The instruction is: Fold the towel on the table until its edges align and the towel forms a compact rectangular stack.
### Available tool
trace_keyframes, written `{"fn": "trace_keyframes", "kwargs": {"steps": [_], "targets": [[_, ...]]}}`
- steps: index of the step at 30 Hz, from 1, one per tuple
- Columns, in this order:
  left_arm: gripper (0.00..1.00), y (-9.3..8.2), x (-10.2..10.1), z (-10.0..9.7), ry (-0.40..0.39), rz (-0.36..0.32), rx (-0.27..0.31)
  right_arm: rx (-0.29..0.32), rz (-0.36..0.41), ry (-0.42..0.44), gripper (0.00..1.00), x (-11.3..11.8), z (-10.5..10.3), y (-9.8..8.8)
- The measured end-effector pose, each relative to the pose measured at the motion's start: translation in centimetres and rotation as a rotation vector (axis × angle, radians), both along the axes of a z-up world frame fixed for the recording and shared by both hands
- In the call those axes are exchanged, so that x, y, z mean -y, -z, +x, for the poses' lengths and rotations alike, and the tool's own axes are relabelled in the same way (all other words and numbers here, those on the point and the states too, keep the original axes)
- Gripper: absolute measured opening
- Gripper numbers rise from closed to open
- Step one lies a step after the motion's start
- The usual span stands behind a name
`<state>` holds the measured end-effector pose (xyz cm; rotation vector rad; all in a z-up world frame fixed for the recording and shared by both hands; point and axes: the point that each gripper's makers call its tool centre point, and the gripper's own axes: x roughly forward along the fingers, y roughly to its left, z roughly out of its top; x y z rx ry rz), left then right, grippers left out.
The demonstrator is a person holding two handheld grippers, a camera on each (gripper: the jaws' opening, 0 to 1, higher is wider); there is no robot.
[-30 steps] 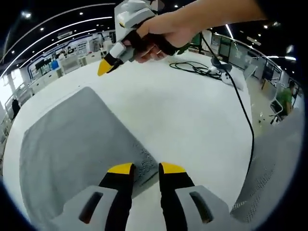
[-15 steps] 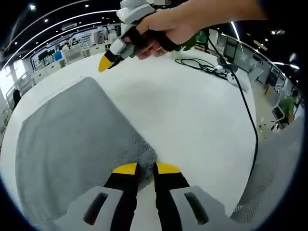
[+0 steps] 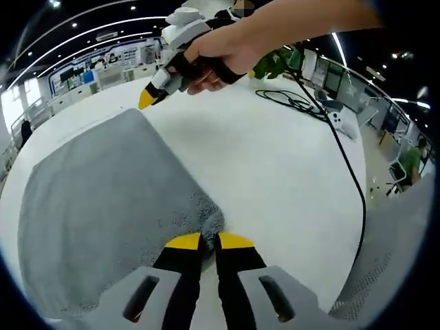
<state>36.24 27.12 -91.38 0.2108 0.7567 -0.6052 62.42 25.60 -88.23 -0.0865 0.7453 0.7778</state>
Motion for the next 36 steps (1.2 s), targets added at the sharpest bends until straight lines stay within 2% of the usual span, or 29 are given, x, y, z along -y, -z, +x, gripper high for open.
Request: {"fn": "trace_keyframes", "kwargs": {"steps": [9,12,15,17,24,32,36], "targets": [[0.07,0.0,0.0,0.0,-0.002,0.0,0.021,-0.014,0.015,0.05,0.21,-1.5,1.9,1.2],[0.07,0.1,0.0,0.1,-0.005,0.0,0.024,-0.022,-0.005,0.058,0.2,-1.8,3.9,2.4],[0.07,0.1,-0.1,0.1,-0.005,-0.003,0.02,-0.009,-0.005,0.063,0.2,-2.1,3.9,2.0],[0.07,0.1,-0.1,0.1,-0.003,-0.002,0.018,-0.012,0.001,0.07,0.2,-2.1,4.8,2.1],[0.06,0.1,0.0,0.0,-0.007,-0.013,0.004,-0.022,-0.038,0.058,0.18,-2.3,5.7,3.7],[0.05,0.0,1.4,-0.9,0.028,-0.025,0.014,0.002,-0.083,0.014,0.06,-1.4,4.2,4.0],[0.05,0.0,2.1,-1.3,0.019,-0.057,-0.028,0.002,-0.098,-0.002,0.02,-0.9,3.1,3.8]]}}
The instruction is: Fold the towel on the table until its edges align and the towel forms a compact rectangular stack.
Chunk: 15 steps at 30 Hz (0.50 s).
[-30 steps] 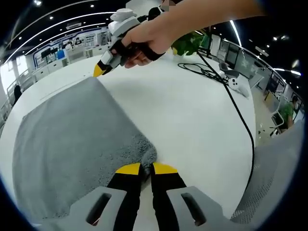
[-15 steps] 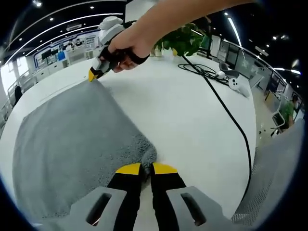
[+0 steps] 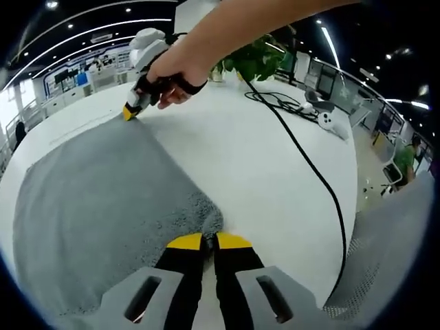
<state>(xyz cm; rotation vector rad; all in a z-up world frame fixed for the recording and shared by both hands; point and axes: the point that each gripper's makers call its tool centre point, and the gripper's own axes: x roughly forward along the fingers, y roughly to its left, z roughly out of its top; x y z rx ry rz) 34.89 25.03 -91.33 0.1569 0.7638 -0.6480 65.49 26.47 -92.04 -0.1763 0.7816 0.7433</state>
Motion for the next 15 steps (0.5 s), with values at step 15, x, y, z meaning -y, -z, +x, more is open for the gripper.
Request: {"fn": "trace_keyframes", "kwargs": {"steps": [15], "targets": [[0.05,-1.2,3.7,-2.4,0.09,-0.058,-0.008,-0.057,-0.042,0.017,0.0,3.7,-2.5,-0.7]]}}
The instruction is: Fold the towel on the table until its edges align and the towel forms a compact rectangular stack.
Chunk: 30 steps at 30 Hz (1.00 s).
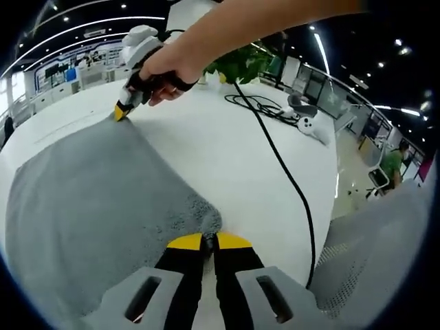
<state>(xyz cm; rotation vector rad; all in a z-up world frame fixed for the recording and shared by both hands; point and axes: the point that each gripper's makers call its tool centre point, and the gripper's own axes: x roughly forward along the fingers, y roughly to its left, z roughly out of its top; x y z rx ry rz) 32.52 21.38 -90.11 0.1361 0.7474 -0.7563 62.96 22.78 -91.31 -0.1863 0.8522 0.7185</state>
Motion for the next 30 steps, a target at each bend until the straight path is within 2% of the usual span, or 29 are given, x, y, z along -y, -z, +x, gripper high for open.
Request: {"fn": "trace_keyframes", "kwargs": {"steps": [4,7,17,20,24,30], "targets": [[0.05,-1.0,0.8,-0.4,0.009,-0.033,0.0,0.003,-0.02,-0.003,0.0,1.2,-0.4,-0.6],[0.05,-1.9,1.2,-0.5,0.03,-0.038,0.024,0.004,-0.026,-0.002,0.0,1.7,-0.3,-0.9],[0.05,-5.1,2.9,-0.5,0.061,-0.079,0.076,0.02,-0.056,-0.001,0.0,3.5,-1.1,-3.6],[0.05,-6.3,3.4,-0.3,0.064,-0.091,0.098,0.022,-0.055,0.013,0.0,4.2,-1.5,-5.0],[0.05,-7.5,3.4,-0.3,0.054,-0.114,0.114,0.018,-0.071,0.016,0.0,4.9,-1.8,-6.0],[0.05,-8.6,2.9,-0.5,0.061,-0.124,0.142,0.004,-0.055,0.058,0.0,5.2,-2.3,-7.2]]}}
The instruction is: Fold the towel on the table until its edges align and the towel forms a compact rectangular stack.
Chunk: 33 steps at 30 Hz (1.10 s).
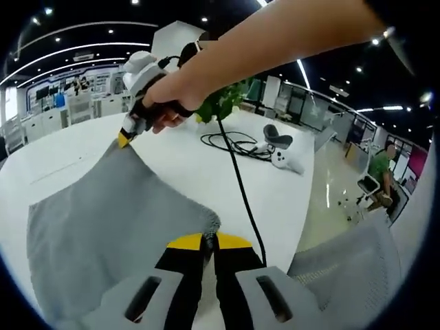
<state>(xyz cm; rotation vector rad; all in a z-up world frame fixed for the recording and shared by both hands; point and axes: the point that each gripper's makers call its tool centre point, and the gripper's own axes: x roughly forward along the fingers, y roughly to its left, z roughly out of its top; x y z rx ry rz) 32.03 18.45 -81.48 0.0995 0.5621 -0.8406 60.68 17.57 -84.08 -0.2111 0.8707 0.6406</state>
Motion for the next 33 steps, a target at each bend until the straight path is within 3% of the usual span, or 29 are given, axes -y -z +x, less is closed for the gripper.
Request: {"fn": "trace_keyframes", "kwargs": {"steps": [8,16,27,33], "targets": [[0.05,-1.0,-1.8,0.0,-0.016,-0.033,0.028,0.004,0.037,0.061,0.0,-0.9,-0.3,-1.9],[0.05,-2.0,-4.1,0.6,-0.03,-0.053,0.063,0.049,0.03,0.072,0.0,-2.6,-0.5,-3.7],[0.05,-4.1,-8.0,0.3,-0.042,-0.067,0.107,0.081,0.049,0.079,0.0,-6.0,0.3,-5.8],[0.05,-4.2,-9.9,0.0,-0.056,-0.069,0.118,0.089,0.07,0.079,0.0,-8.7,-0.6,-6.5]]}}
